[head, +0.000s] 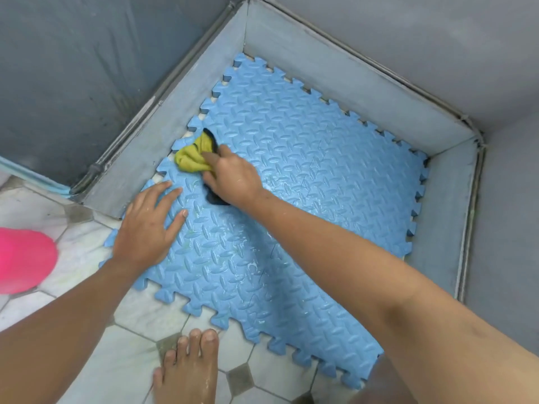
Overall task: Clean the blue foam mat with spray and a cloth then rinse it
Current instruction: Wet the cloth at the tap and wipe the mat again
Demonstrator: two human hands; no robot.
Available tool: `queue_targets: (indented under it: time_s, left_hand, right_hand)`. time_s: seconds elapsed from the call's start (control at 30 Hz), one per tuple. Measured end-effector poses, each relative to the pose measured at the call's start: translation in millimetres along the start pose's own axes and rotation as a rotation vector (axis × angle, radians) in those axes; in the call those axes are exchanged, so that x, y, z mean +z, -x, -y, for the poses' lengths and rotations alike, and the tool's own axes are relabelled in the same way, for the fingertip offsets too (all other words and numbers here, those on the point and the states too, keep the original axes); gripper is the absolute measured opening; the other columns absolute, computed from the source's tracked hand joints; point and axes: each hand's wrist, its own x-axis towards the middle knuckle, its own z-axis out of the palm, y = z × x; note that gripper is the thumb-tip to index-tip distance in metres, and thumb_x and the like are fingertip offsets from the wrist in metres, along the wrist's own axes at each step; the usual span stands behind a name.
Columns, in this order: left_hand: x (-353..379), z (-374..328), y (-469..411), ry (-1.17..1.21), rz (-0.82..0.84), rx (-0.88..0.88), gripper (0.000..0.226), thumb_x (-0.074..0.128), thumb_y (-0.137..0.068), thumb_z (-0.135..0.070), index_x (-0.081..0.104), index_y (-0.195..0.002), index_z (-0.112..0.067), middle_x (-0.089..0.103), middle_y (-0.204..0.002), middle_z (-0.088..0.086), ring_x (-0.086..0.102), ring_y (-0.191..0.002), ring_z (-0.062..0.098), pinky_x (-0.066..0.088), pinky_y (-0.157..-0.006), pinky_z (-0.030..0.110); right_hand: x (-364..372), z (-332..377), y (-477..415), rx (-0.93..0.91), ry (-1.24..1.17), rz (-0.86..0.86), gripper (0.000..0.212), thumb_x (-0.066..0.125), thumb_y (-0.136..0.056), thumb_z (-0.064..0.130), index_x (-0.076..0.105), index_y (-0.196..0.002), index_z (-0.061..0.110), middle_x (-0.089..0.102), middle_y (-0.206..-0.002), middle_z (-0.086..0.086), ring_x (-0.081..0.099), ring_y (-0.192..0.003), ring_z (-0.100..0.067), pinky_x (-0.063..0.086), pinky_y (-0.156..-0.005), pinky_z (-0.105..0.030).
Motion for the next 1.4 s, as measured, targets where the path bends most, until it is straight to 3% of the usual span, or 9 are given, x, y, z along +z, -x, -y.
queue_targets:
  time_s: [0.1,0.27,0.4,0.53,0.7,0.8,0.97,1.27,1.4]
  left_hand:
    - [2,2,1,0.004,0.008,-0.014,0.054,0.048,-0.102,-0.044,0.058,-0.144,-0.012,0.050,-0.151,0.009,0.045,-0.138,0.033,0.038,-0.114,0.050]
    - [3,3,1,0.007,0.014,-0.020,0.056,0.045,-0.102,-0.046,0.056,-0.146,-0.012,0.049,-0.152,0.009,0.044,-0.139,0.033,0.039,-0.113,0.053]
    - [4,2,1,0.002,0.002,-0.027,0.056,0.045,-0.102,-0.045,0.058,-0.144,-0.011,0.051,-0.151,0.009,0.047,-0.137,0.033,0.042,-0.110,0.054]
    - [3,2,1,-0.010,0.006,-0.029,0.056,0.044,-0.102,-0.047,0.059,-0.143,-0.012,0.051,-0.151,0.009,0.047,-0.137,0.032,0.042,-0.109,0.052]
    - [3,2,1,-0.008,0.013,-0.028,0.056,0.044,-0.102,-0.047,0.059,-0.143,-0.013,0.051,-0.151,0.008,0.045,-0.138,0.030,0.041,-0.111,0.051]
    - [3,3,1,0.008,0.003,-0.018,0.056,0.044,-0.102,-0.047,0.060,-0.143,-0.013,0.052,-0.151,0.008,0.046,-0.137,0.030,0.040,-0.111,0.050]
    - [3,3,1,0.024,-0.017,-0.012,0.055,0.045,-0.101,-0.047,0.062,-0.139,-0.012,0.055,-0.148,0.008,0.050,-0.133,0.031,0.042,-0.108,0.049]
    - [-1,1,0,0.028,0.031,-0.029,0.055,0.046,-0.100,-0.046,0.059,-0.141,-0.012,0.052,-0.149,0.007,0.046,-0.137,0.031,0.041,-0.109,0.052]
    - [-3,-1,-1,0.034,0.037,-0.027,0.055,0.046,-0.100,-0.045,0.059,-0.142,-0.010,0.051,-0.150,0.008,0.044,-0.138,0.031,0.040,-0.112,0.052]
  right_hand:
    - [-22,-63,-10,0.182,-0.036,-0.087,0.044,0.052,-0.091,0.033,0.057,-0.135,0.028,0.055,-0.111,-0.012,0.062,-0.094,-0.038,0.051,-0.078,-0.042]
    - [-76,-239,13,0.786,0.018,-0.275,0.037,0.049,-0.090,0.032,0.066,-0.113,0.008,0.065,-0.112,-0.025,0.062,-0.104,-0.042,0.049,-0.087,-0.043]
    - [-100,-327,73,1.060,0.249,-0.133,0.037,0.050,-0.093,0.025,0.058,-0.119,0.000,0.057,-0.129,-0.028,0.055,-0.121,-0.043,0.042,-0.104,-0.045]
    - [-88,-327,24,0.984,0.256,-0.178,0.048,0.023,-0.091,0.023,0.051,-0.126,0.004,0.052,-0.130,-0.026,0.052,-0.122,-0.045,0.041,-0.104,-0.055]
    - [-59,-140,-89,0.762,-0.076,-0.310,0.037,0.044,-0.099,0.022,0.053,-0.131,0.005,0.049,-0.138,-0.020,0.058,-0.118,-0.037,0.046,-0.098,-0.042]
    - [-28,-47,-124,0.477,-0.148,-0.159,0.033,0.044,-0.098,0.027,0.057,-0.122,0.008,0.055,-0.126,-0.016,0.063,-0.106,-0.035,0.049,-0.086,-0.042]
    - [-12,-17,-98,0.255,-0.015,-0.097,0.032,0.050,-0.096,0.030,0.061,-0.114,0.007,0.053,-0.119,-0.016,0.061,-0.093,-0.041,0.043,-0.072,-0.041]
    - [-81,-288,66,0.925,0.074,-0.257,0.040,0.045,-0.099,0.031,0.051,-0.132,0.009,0.053,-0.127,-0.030,0.053,-0.114,-0.045,0.044,-0.097,-0.049]
    - [-77,-320,143,1.148,0.049,-0.277,0.042,0.049,-0.098,0.027,0.050,-0.132,0.003,0.050,-0.135,-0.029,0.053,-0.117,-0.047,0.044,-0.100,-0.047]
